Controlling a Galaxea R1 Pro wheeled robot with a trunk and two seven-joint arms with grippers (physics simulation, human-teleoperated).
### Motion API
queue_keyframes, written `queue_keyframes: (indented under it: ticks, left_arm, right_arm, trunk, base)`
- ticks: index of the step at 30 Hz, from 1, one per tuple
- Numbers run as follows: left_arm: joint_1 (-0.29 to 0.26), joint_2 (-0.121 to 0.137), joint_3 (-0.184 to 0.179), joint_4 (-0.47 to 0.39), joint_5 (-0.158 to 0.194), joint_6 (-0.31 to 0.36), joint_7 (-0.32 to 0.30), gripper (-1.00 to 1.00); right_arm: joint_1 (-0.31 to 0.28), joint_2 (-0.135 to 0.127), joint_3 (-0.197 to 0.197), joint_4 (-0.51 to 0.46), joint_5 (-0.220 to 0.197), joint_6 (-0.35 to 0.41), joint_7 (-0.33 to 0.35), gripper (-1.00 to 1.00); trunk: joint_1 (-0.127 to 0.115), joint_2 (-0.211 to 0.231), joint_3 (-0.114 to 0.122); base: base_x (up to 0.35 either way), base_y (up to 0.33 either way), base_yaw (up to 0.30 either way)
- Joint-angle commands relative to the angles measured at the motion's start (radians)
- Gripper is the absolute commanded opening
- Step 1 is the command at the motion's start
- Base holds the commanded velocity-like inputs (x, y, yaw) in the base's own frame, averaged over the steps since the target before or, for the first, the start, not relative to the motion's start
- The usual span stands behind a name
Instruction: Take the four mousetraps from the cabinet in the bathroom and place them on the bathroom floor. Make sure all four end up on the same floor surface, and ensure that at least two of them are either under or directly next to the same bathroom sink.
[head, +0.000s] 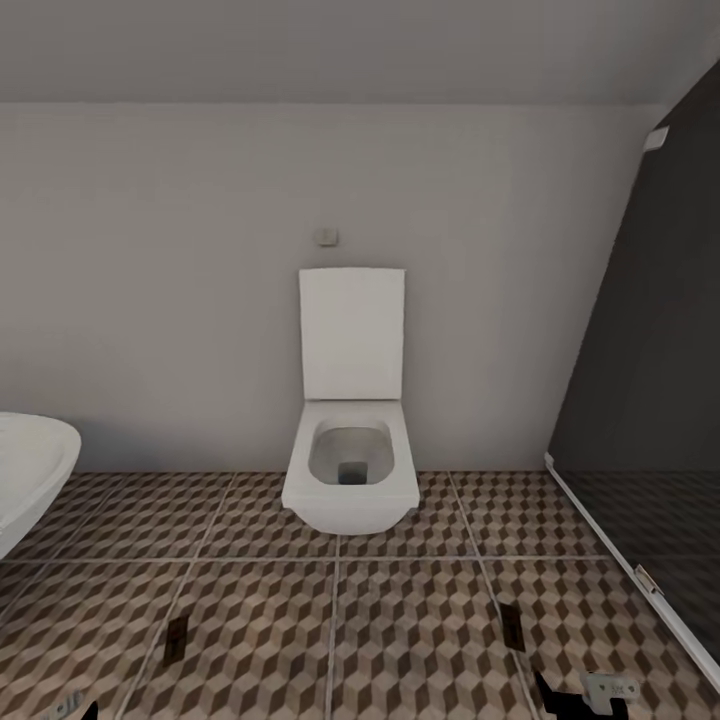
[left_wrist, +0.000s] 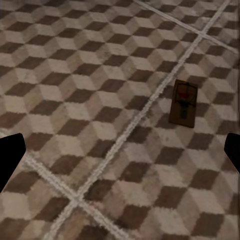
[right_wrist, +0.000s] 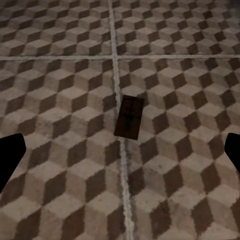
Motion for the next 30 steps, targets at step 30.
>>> queue_keyframes:
  ticks: [30]
  left_arm:
    - [-0.001,-0.003,0.001,0.002,0.011,-0.001,-0.009,1.00]
  right_arm:
    - [-0.002,0.049,-0.009,0.004,0.005,-0.005,0.005,1.00]
  trunk:
    - [-0.014,0.007,0.115]
  base:
    - [0.000,0.000,0.000]
